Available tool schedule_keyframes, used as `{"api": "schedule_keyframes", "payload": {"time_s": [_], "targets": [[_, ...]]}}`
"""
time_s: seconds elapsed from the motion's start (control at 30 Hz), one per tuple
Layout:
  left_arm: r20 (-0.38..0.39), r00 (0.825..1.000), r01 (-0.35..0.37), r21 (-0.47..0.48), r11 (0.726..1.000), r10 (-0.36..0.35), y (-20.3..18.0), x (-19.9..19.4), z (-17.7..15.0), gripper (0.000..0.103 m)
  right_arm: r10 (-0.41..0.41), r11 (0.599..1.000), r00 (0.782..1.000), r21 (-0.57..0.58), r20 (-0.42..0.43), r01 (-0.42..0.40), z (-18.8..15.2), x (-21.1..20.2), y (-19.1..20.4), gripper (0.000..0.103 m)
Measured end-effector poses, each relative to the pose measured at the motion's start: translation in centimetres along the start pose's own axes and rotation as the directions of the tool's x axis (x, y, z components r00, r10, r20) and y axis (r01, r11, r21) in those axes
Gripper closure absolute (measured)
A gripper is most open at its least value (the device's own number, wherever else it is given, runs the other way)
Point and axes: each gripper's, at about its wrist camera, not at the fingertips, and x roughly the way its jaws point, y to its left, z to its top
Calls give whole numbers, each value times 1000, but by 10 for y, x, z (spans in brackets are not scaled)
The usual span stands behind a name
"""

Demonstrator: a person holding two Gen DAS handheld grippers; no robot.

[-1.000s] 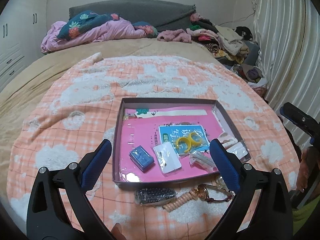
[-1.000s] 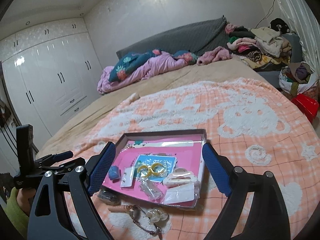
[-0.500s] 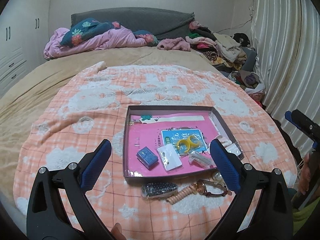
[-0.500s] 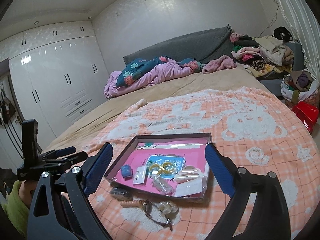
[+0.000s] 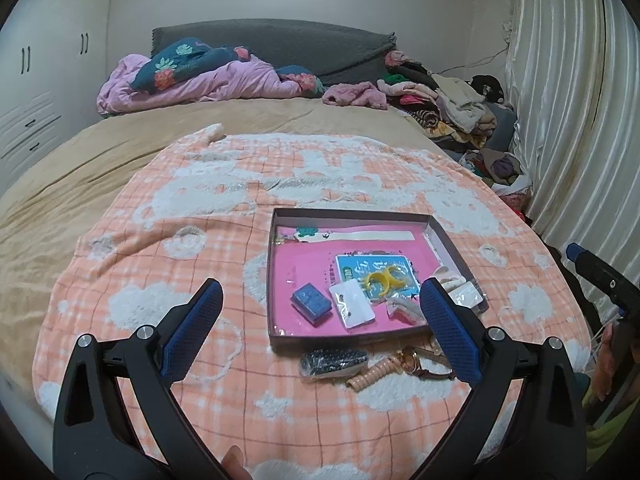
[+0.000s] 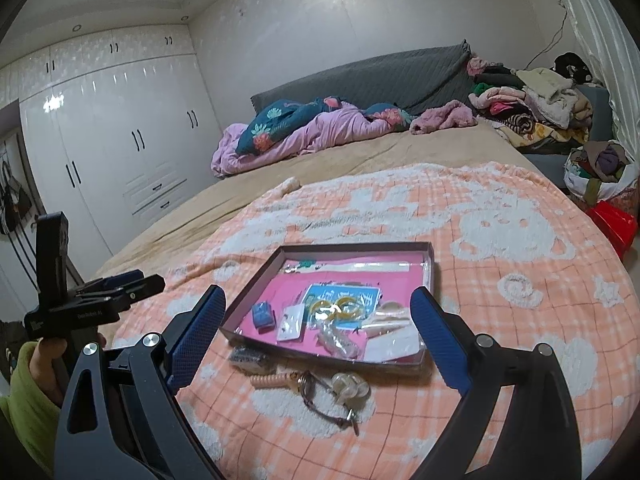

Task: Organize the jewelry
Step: 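Move both tools back toward the remaining jewelry beside the box, then grasp the black beaded bag with the left tool while the right grasps the red watch strap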

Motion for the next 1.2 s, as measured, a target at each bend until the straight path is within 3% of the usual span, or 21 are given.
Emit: {"api": "schedule_keyframes", "payload": {"time_s": [0.63,0.97,1.2], "targets": [[-78,997,-1,16,1000,3,8,8,-36,11,-26,999,991,-34,-134,22,-40,28,12,10],[-176,984,7,16,1000,-4,6,42,-62,11,-35,998,956,-58,-292,19,-92,71,18,10],[-251,968,11,3,1000,-10,8,69,-79,11,-80,996,938,-65,-338,62,-113,97,14,10]]}}
